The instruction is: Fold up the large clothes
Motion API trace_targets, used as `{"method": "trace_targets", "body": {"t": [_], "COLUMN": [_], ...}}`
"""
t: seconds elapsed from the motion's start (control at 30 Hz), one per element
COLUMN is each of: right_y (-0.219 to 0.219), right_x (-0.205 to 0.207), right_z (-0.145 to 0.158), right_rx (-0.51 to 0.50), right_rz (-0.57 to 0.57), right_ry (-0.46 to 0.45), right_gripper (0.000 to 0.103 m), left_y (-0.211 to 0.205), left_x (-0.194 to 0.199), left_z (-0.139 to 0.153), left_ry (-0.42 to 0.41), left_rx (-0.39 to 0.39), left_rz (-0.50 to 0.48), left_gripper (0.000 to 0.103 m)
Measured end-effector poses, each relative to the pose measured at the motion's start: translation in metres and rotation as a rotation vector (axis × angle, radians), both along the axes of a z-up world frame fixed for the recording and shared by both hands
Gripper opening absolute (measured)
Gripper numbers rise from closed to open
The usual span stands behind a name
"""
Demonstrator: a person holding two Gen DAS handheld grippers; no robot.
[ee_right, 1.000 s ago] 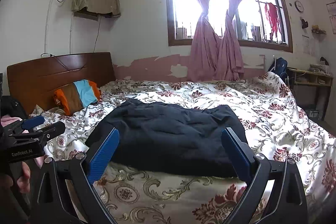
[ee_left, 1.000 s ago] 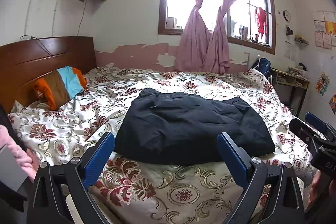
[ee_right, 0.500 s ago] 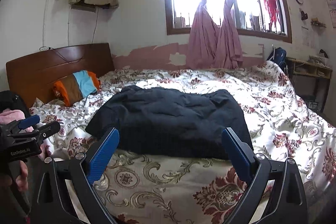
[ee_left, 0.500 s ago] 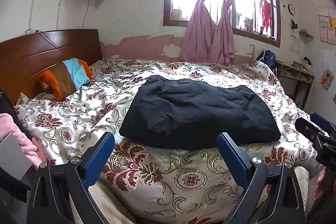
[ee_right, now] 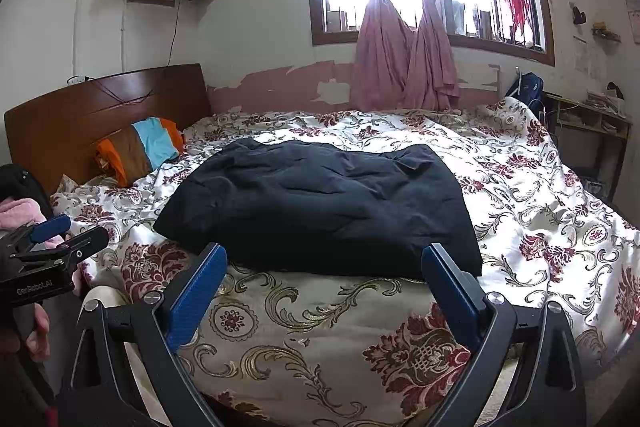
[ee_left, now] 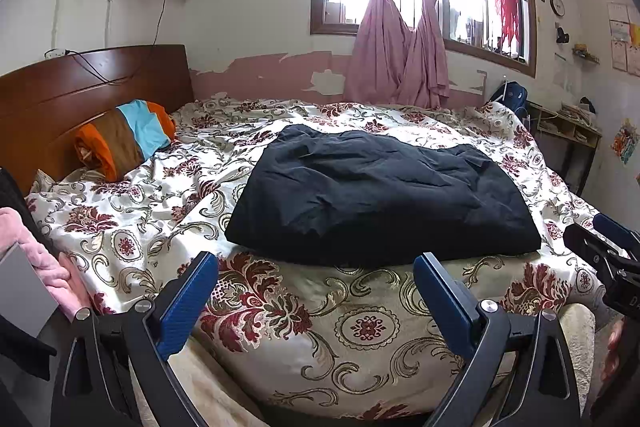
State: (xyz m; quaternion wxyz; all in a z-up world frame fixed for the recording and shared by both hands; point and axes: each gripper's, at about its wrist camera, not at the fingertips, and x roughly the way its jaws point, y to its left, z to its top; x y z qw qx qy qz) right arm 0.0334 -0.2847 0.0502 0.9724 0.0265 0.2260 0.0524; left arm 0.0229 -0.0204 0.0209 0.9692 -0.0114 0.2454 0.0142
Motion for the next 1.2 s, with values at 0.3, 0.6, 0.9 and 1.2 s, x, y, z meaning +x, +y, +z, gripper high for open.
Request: {"method": "trace_targets", "body": {"t": [0.3,0.6,0.9,1.2], "right_y": [0.0022,0.0027,0.0031,0.0045], "right_x": [-0.0011,-0.0015,-0.0017,-0.0027], "right_z": [0.0006,0.0012,0.0020,0.0030], "right_rx": [-0.001,-0.002,-0.001,-0.001], "right_rz": [0.000,0.001,0.001,0.003], "right_ry": [-0.003,-0.002,-0.003,-0.002], "right_gripper": [0.096,0.096,0.096,0.096], "left_y": [0.0003,0.0006,0.0004,0.0003], "left_x": [-0.0002,-0.0002,-0.0006,-0.0009], "left_z": [0.0005,0.0005,0.0004,0.0001], "left_ry": [-0.001,-0.002,-0.003,-0.002], "left_rx": [-0.003,0.001,0.000,-0.001], "left_rz": [-0.001,0.001,0.000,0.000], "left_gripper": [0.098,0.098,0.098,0.098]}}
